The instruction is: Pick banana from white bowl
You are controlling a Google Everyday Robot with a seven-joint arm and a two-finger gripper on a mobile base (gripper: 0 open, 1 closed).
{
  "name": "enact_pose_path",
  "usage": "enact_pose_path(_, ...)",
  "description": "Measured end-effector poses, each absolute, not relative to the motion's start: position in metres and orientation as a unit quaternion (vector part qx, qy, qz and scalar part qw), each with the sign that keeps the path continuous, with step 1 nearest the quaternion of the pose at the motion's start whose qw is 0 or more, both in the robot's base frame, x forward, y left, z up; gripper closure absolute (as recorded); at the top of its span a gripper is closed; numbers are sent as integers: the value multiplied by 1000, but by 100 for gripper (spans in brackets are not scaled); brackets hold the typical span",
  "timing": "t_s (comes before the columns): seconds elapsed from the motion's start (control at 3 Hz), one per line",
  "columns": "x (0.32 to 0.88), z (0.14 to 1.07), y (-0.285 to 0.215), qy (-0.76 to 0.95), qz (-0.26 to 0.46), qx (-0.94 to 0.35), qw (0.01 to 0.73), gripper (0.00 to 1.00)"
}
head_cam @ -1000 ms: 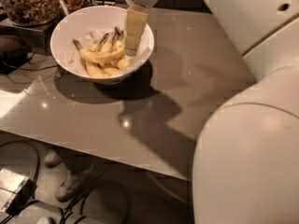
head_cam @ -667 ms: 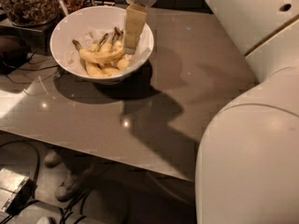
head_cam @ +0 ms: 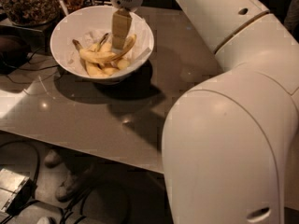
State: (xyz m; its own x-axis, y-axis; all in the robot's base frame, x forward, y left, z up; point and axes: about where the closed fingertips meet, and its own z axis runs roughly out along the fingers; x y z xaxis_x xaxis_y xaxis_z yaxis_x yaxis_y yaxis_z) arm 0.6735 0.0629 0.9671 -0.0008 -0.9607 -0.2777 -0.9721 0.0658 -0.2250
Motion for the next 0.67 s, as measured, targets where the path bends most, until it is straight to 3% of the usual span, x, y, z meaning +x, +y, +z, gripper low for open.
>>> enact_pose_path(0.33,685,946,72,708,17,-687,164,26)
enact_pose_path(0.67,691,925,80,707,21,-692,146,25)
